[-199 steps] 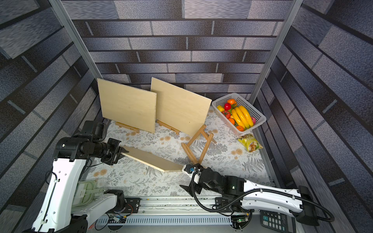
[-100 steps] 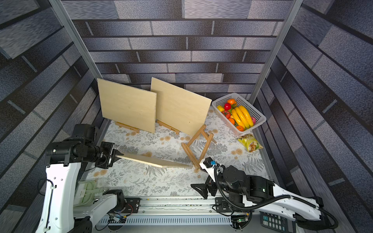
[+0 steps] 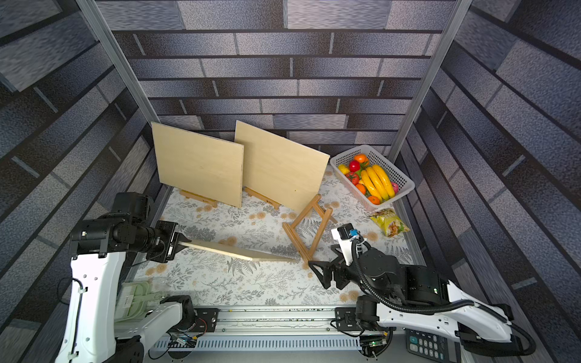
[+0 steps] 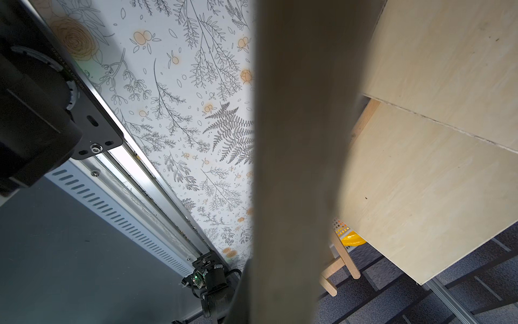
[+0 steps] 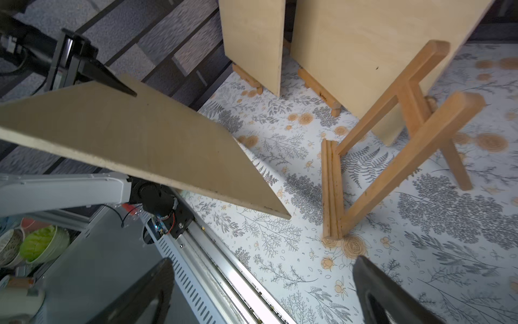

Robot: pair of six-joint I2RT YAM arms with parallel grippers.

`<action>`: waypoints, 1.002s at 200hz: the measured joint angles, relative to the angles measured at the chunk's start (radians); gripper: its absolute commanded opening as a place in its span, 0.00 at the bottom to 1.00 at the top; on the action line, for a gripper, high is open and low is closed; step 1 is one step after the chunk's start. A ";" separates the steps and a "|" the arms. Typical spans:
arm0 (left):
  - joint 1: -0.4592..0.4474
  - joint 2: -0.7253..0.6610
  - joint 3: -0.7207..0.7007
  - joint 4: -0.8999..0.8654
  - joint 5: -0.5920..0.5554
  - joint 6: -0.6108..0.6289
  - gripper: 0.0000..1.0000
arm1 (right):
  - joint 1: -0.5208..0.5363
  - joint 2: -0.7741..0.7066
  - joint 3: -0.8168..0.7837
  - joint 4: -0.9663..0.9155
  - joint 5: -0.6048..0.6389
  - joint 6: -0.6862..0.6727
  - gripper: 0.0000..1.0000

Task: Assemble the easel
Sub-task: Pick up the drawing board from the center of the board.

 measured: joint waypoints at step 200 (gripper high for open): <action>-0.085 0.050 0.178 -0.010 -0.187 0.135 0.00 | -0.409 1.009 1.005 -0.280 -0.020 -0.180 1.00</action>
